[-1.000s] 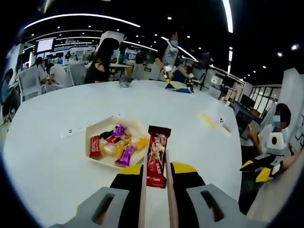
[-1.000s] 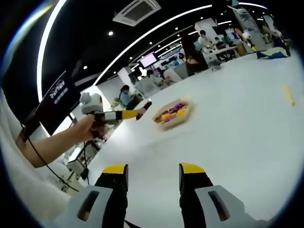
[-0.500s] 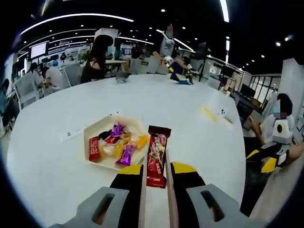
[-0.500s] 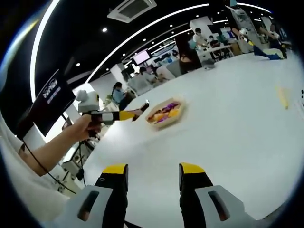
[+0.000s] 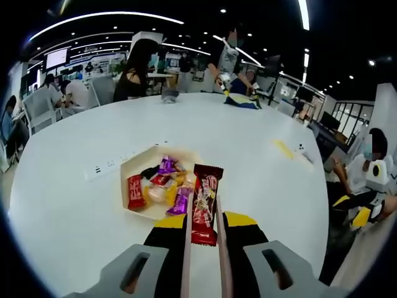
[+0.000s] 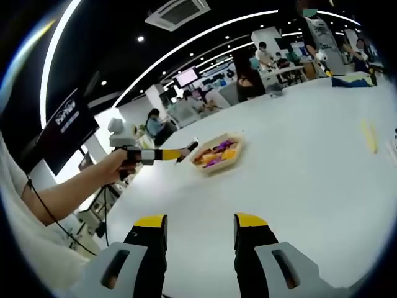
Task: Place the target food into the container with the food tongs after gripping and lifting it, then release it inside without dropping or visibly crushing the food.
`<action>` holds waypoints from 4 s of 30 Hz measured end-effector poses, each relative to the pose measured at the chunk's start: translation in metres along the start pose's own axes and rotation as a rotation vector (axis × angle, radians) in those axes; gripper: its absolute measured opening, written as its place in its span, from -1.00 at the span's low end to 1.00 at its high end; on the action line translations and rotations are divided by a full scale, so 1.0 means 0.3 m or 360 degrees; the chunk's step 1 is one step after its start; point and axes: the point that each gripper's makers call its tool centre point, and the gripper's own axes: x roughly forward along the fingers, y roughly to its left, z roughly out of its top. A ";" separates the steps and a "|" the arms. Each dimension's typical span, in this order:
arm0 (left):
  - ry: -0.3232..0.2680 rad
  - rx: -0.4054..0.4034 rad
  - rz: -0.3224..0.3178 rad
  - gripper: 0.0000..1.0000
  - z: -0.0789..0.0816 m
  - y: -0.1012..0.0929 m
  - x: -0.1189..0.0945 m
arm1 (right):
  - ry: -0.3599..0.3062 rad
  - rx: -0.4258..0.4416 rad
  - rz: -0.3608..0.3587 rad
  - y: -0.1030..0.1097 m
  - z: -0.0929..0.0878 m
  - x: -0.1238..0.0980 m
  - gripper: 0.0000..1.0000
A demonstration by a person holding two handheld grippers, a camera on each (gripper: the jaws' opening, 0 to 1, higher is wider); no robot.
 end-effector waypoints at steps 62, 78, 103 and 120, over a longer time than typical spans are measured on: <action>0.0223 0.0078 0.0246 -0.61 0.073 0.366 0.331 | -0.0117 0.0283 -0.0194 -0.148 -0.041 -0.076 -0.16; 0.0215 0.0067 0.0270 -0.57 0.078 0.389 0.379 | -0.0094 0.0321 -0.0220 -0.161 -0.068 -0.096 -0.16; 0.0124 0.0121 0.0236 -0.57 0.118 0.341 0.242 | -0.0157 0.0295 -0.0138 -0.141 -0.040 -0.080 -0.16; 0.0040 0.0096 0.0145 -0.57 0.085 0.199 0.152 | -0.0156 0.0243 0.0023 -0.075 -0.023 -0.054 -0.10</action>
